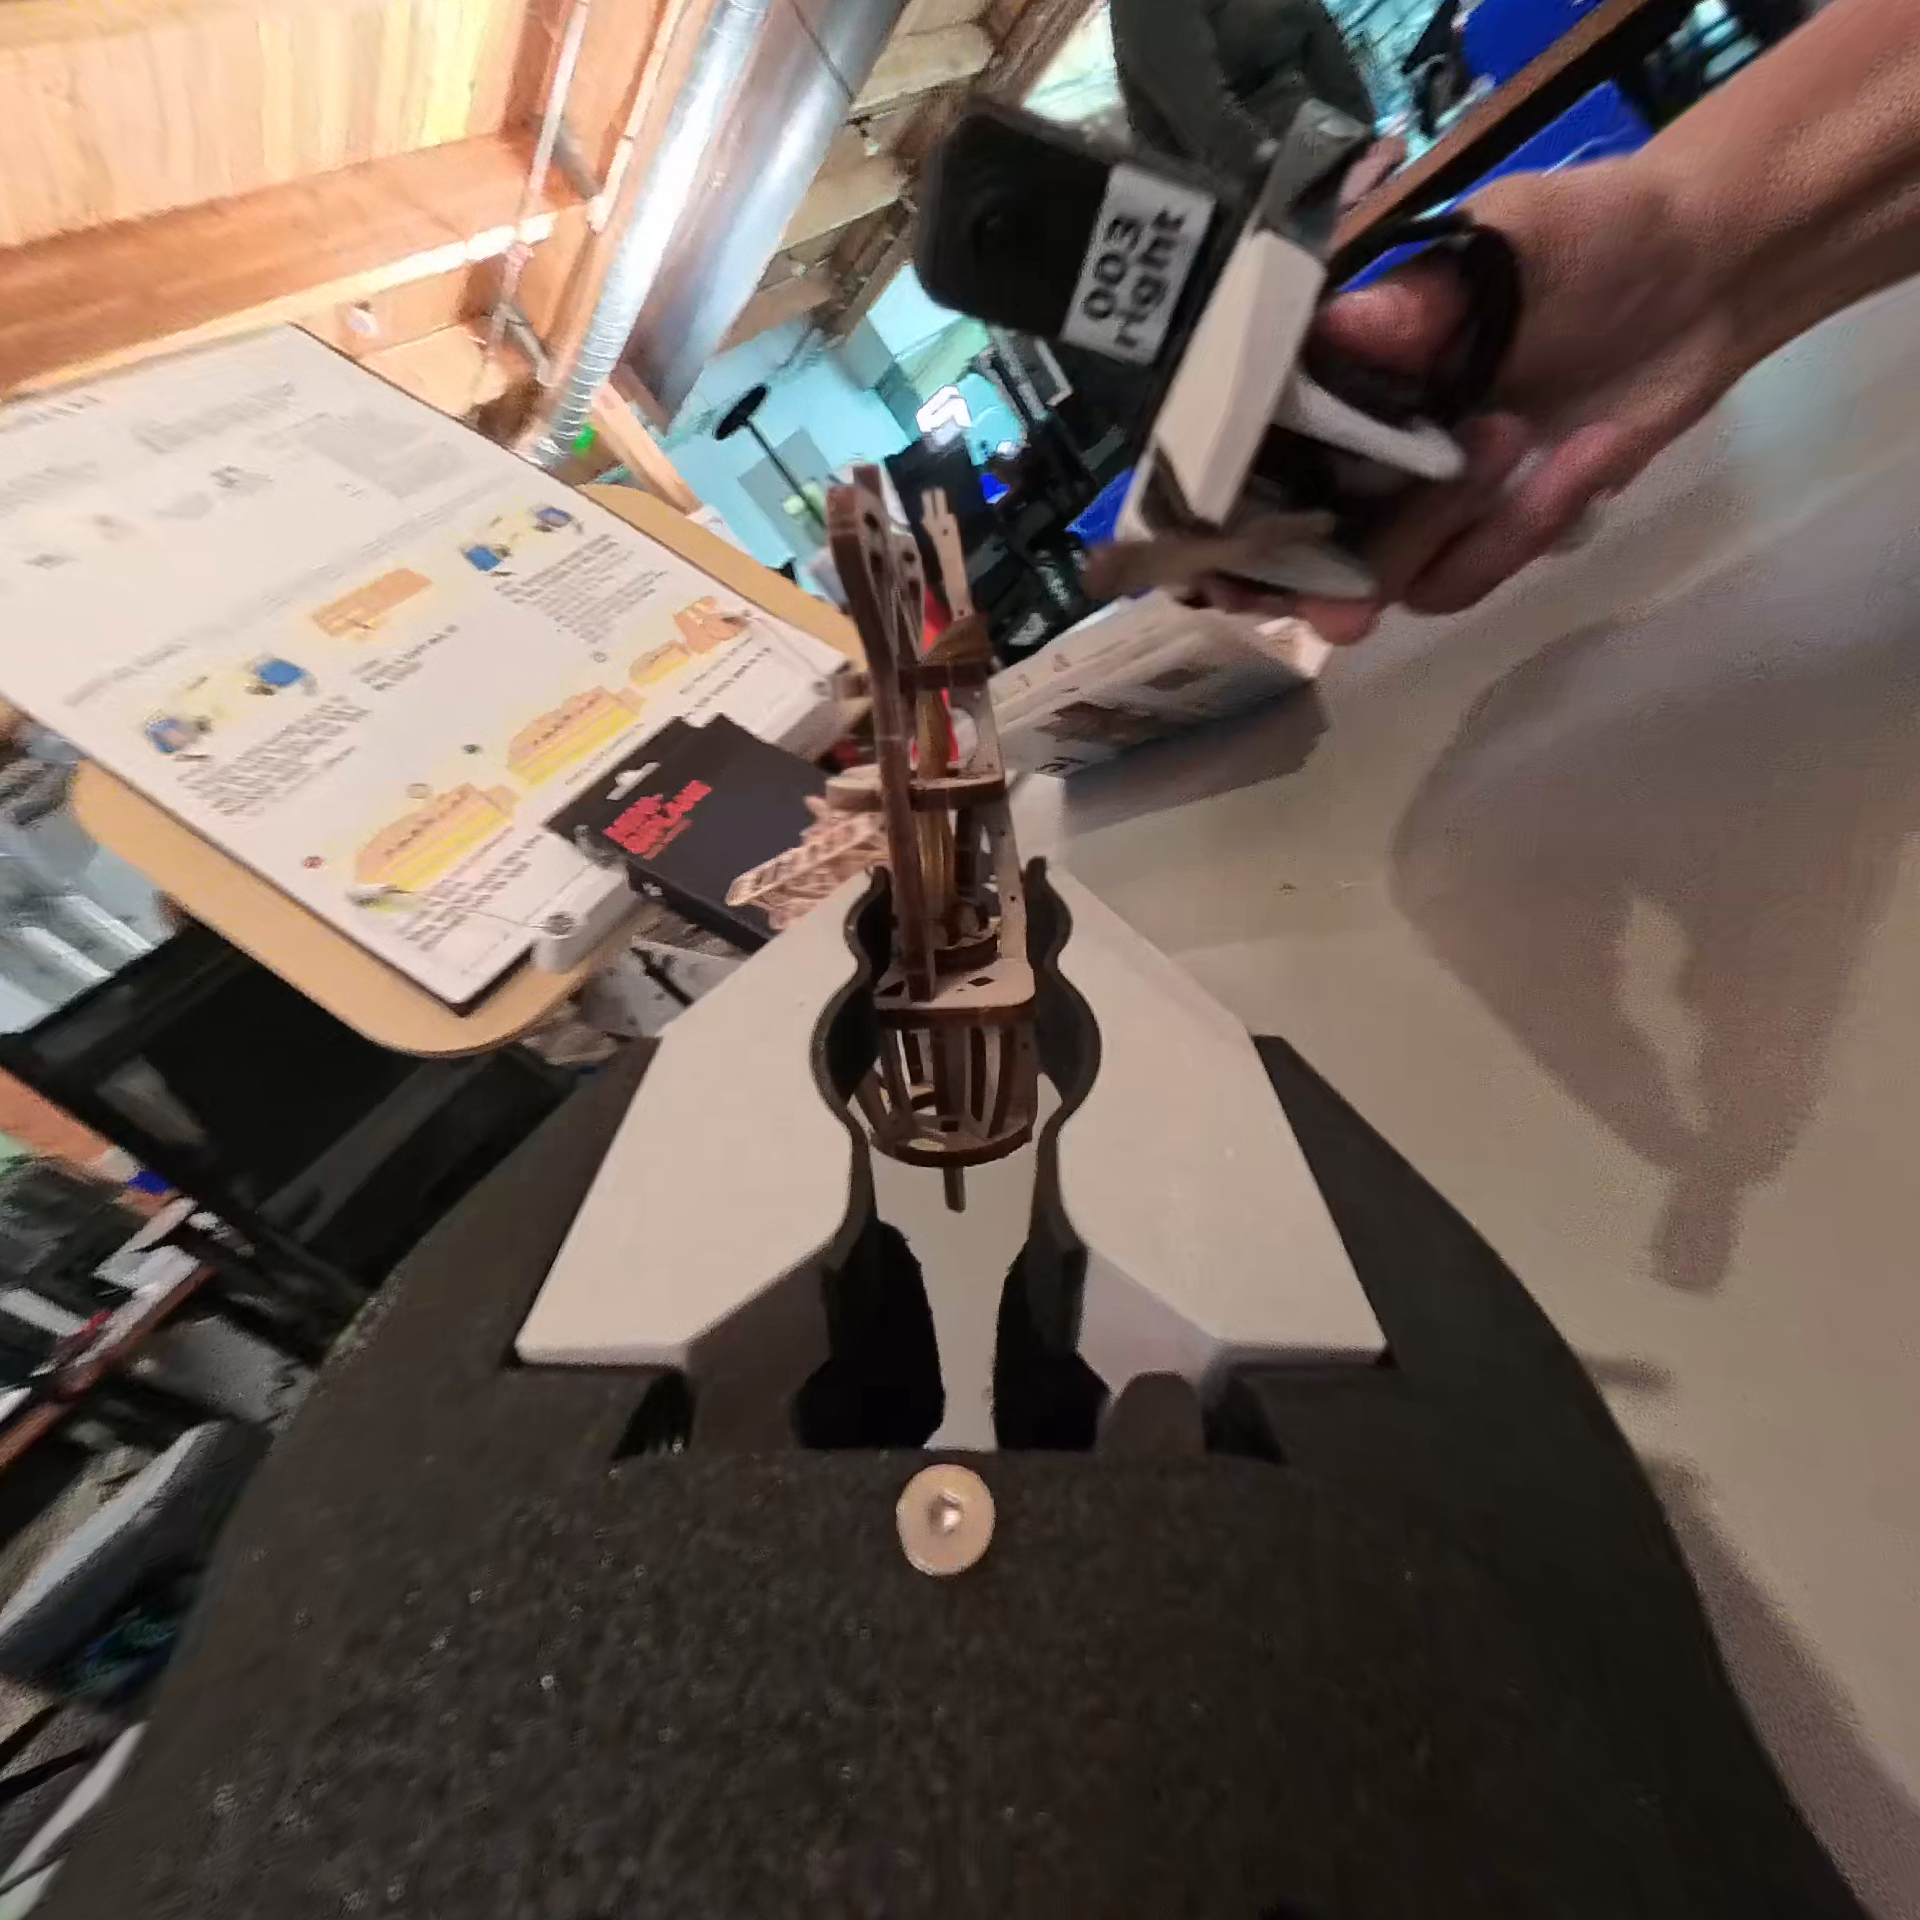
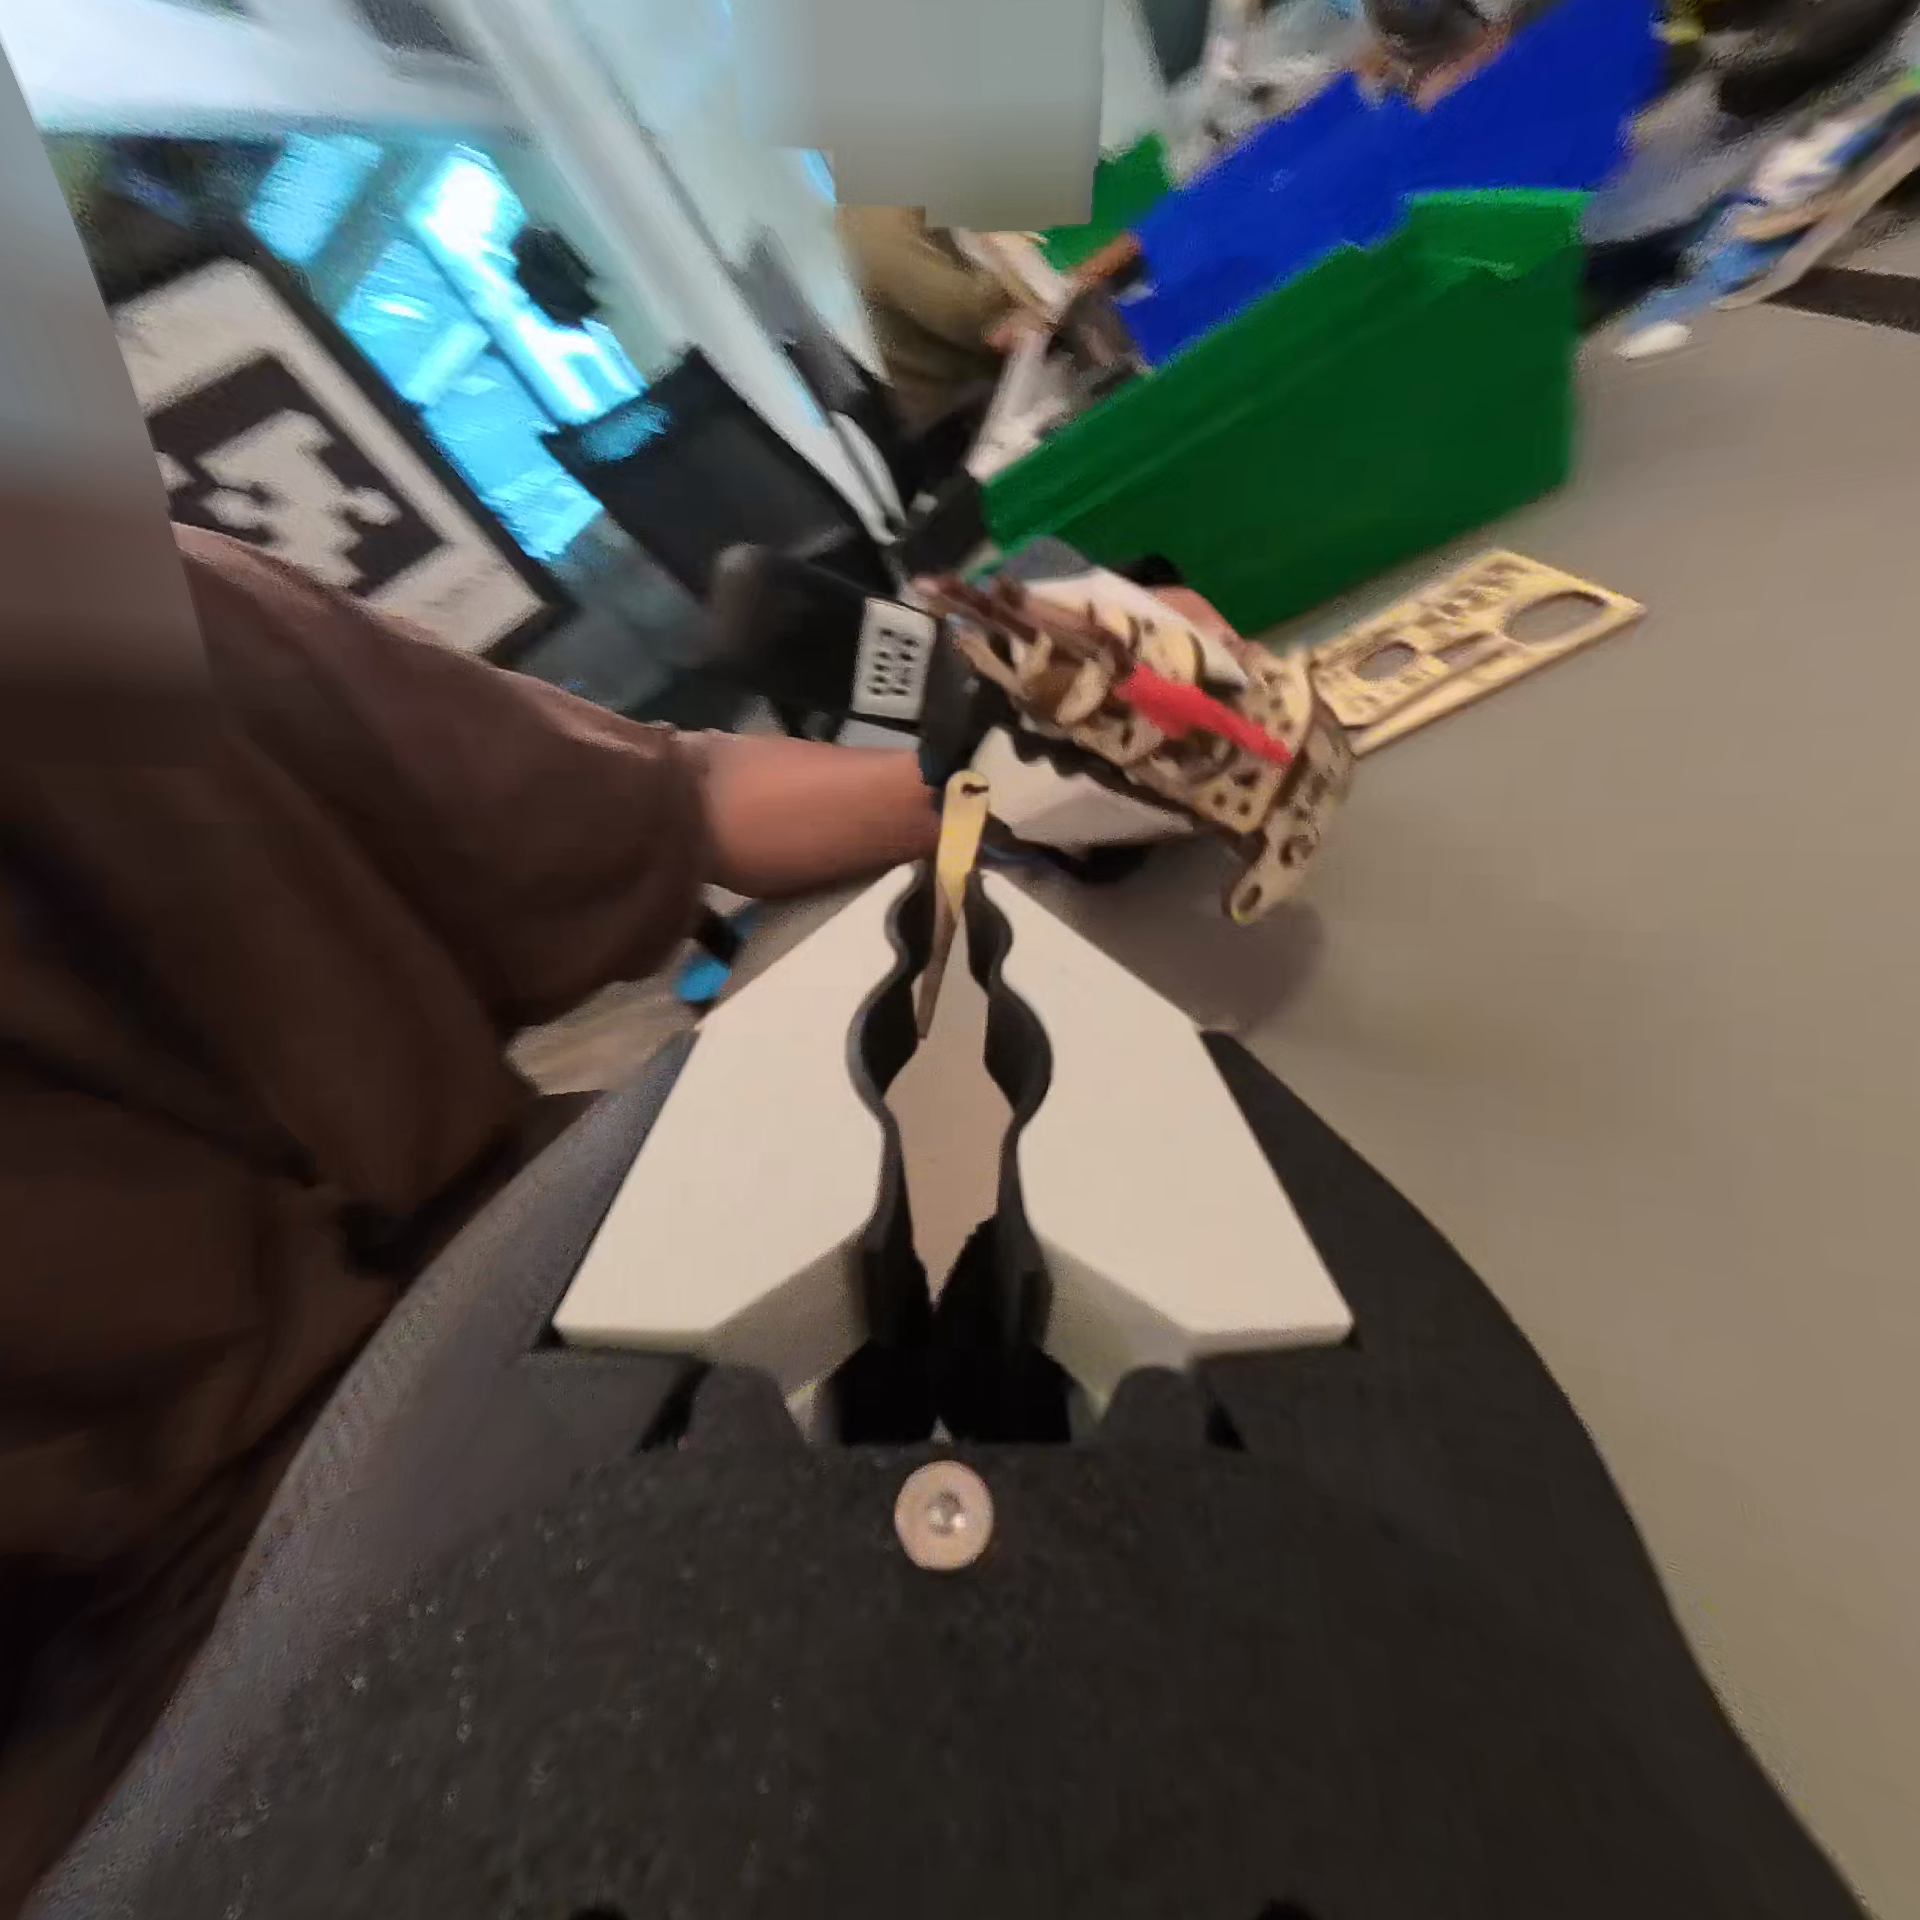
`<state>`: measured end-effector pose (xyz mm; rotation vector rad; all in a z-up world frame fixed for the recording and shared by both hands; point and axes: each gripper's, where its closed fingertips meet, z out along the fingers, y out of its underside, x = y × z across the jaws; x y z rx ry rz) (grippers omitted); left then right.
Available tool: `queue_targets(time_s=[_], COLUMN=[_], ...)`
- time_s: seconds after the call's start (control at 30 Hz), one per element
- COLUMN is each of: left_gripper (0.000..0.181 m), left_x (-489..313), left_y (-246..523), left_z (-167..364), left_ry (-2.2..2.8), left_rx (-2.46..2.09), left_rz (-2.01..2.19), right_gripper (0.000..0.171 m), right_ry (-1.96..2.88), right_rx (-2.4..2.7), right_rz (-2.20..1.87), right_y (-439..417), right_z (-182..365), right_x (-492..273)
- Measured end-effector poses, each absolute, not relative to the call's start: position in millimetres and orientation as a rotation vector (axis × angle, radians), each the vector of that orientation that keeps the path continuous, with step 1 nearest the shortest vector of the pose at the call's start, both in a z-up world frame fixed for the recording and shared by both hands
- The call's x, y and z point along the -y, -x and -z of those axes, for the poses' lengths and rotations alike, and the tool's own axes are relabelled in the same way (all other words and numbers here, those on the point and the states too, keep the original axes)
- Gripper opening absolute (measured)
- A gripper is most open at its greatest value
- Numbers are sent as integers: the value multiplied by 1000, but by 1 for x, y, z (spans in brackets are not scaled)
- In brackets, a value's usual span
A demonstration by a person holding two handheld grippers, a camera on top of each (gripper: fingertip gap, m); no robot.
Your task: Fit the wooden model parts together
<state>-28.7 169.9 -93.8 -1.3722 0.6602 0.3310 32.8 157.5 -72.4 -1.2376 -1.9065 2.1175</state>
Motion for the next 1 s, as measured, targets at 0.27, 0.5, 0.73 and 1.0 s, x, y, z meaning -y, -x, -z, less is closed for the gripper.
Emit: queue_targets(time_s=[0.27, 0.5, 0.73, 1.0], left_gripper=[23, 23, 23, 23], left_x=[-175, -187, -193, -190], left_y=[25, 29, 23, 26], left_z=[98, 120, 128, 123], left_ry=[1512, 1646, 1698, 1686], left_rx=[-541, -564, -561, -532], left_rz=[-228, -439, -475, -450], right_gripper=[5, 4, 5, 5], right_ry=[1128, 1222, 1240, 1280], right_rx=[1646, 1454, 1563, 1574], right_rz=[-2352, -2300, -2013, -2124], right_y=[-37, -21, -15, -22], right_z=[80, 78, 94, 94], right_x=[-154, -183, -175, -184])
